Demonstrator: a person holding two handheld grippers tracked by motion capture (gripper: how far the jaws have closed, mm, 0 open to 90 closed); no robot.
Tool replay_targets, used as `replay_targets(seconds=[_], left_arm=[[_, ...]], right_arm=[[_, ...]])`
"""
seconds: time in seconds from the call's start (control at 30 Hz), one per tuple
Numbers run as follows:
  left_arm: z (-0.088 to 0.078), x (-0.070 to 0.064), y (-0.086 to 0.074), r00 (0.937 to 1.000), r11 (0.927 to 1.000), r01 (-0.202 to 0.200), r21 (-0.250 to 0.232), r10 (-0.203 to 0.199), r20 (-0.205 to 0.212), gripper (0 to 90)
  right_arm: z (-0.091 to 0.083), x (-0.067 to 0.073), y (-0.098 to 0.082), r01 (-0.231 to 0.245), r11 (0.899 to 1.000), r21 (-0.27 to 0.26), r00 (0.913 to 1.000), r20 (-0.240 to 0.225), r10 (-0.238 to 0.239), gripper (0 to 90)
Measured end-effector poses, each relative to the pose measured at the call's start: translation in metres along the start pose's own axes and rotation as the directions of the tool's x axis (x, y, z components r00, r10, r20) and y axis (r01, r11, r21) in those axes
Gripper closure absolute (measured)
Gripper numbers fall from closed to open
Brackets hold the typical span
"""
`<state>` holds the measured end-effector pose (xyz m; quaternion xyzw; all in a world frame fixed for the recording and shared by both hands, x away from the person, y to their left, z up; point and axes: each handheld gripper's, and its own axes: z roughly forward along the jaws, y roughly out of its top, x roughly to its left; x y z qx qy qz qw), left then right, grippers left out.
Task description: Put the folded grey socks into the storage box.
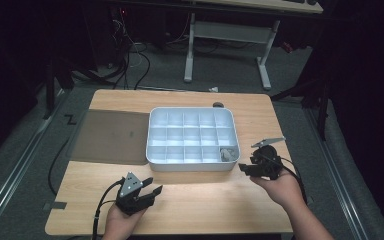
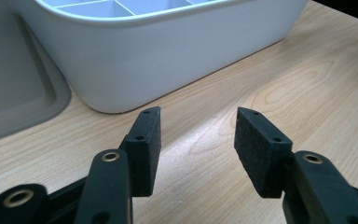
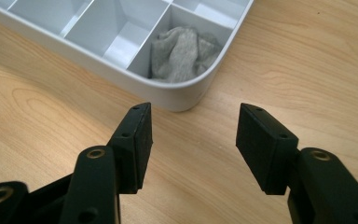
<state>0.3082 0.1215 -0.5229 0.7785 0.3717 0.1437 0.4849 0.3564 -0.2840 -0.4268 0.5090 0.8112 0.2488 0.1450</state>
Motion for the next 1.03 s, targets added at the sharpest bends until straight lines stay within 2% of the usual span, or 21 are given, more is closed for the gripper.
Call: replay_targets(seconds=[0.13, 0.27, 0.33, 0.4, 0.5, 0.53, 0.57, 0.63, 0.67, 0.7, 0.73, 0.77, 0.8, 0.83, 0.9, 0.97, 1.03], left_arm=[[0.001, -0.001, -0.001, 1.0, 1.0, 0.0, 0.009, 0.0, -0.008, 51.3], [0.003, -0.003, -0.002, 0.9997, 0.9998, -0.009, 0.015, 0.009, -0.022, 50.8], [0.003, -0.004, -0.002, 0.9996, 0.9998, -0.01, 0.015, 0.01, -0.026, 49.8], [0.003, -0.005, -0.003, 0.9995, 0.9998, -0.011, 0.015, 0.011, -0.028, 48.9], [0.004, -0.006, -0.004, 0.9993, 0.9996, -0.02, 0.021, 0.021, -0.033, 47.5], [0.004, -0.007, -0.004, 0.9992, 0.9995, -0.022, 0.023, 0.023, -0.033, 46.8], [0.005, -0.007, -0.004, 0.9992, 0.9994, -0.025, 0.023, 0.025, -0.031, 45.9], [0.005, -0.007, -0.004, 0.9991, 0.9993, -0.029, 0.023, 0.029, -0.029, 43.5], [0.005, -0.007, -0.004, 0.999, 0.9993, -0.031, 0.022, 0.032, -0.03, 41.7], [0.004, -0.008, -0.004, 0.9989, 0.9993, -0.034, 0.018, 0.034, -0.032, 40.6], [0.004, -0.008, -0.003, 0.9989, 0.9992, -0.035, 0.016, 0.036, -0.031, 39.7], [0.003, -0.009, -0.002, 0.9989, 0.9992, -0.038, 0.011, 0.038, -0.028, 39.0], [0.003, -0.009, -0.002, 0.9985, 0.9989, -0.045, 0.012, 0.045, -0.032, 38.5], [0.003, -0.009, -0.002, 0.9978, 0.9984, -0.052, 0.019, 0.053, -0.04, 38.0], [0.002, -0.008, -0.002, 0.9981, 0.9985, -0.045, 0.03, 0.047, -0.039, 37.0], [0.002, -0.008, -0.001, 0.9983, 0.9984, -0.042, 0.039, 0.044, -0.038, 36.2], [0.002, -0.007, -0.001, 0.9973, 0.9973, -0.052, 0.052, 0.054, -0.049, 36.0]], right_arm=[[0.008, 0.001, -0.023, -0.009, 0.998, -0.069, 1.0, 0.002, 0.009, 44.6], [0.019, 0.003, -0.047, 0.006, 0.992, -0.129, 0.9997, 0.026, -0.002, 41.9], [0.024, 0.004, -0.059, 0.011, 0.986, -0.167, 0.9997, 0.024, -0.007, 39.5], [0.029, 0.009, -0.071, 0.021, 0.976, -0.219, 0.9995, 0.027, -0.015, 37.2], [0.035, 0.019, -0.086, 0.034, 0.965, -0.261, 0.9988, 0.042, -0.024, 34.1], [0.037, 0.023, -0.092, 0.034, 0.963, -0.269, 0.9992, 0.029, -0.027, 33.8], [0.038, 0.025, -0.096, 0.029, 0.961, -0.274, 0.9995, 0.02, -0.025, 33.1], [0.037, 0.028, -0.104, 0.001, 0.955, -0.298, 0.9994, 0.033, 0.009, 31.4], [0.035, 0.031, -0.111, -0.023, 0.942, -0.336, 0.9992, 0.024, 0.033, 30.6], [0.034, 0.033, -0.118, -0.044, 0.922, -0.384, 0.9982, 0.022, 0.057, 32.4], [0.033, 0.034, -0.125, -0.067, 0.898, -0.435, 0.9958, 0.027, 0.088, 35.1], [0.034, 0.035, -0.127, -0.071, 0.901, -0.428, 0.9967, 0.006, 0.081, 33.9], [0.034, 0.035, -0.128, -0.054, 0.919, -0.391, 0.9985, -0.012, 0.054, 33.1], [0.034, 0.034, -0.129, -0.057, 0.919, -0.39, 0.9979, 0.005, 0.064, 33.7], [0.032, 0.029, -0.132, -0.1, 0.907, -0.409, 0.9948, -0.022, 0.099, 33.0], [0.03, 0.028, -0.132, -0.089, 0.909, -0.407, 0.9952, 0.0, 0.097, 32.7], [0.028, 0.027, -0.132, -0.09, 0.904, -0.417, 0.995, 0.001, 0.099, 31.4]])
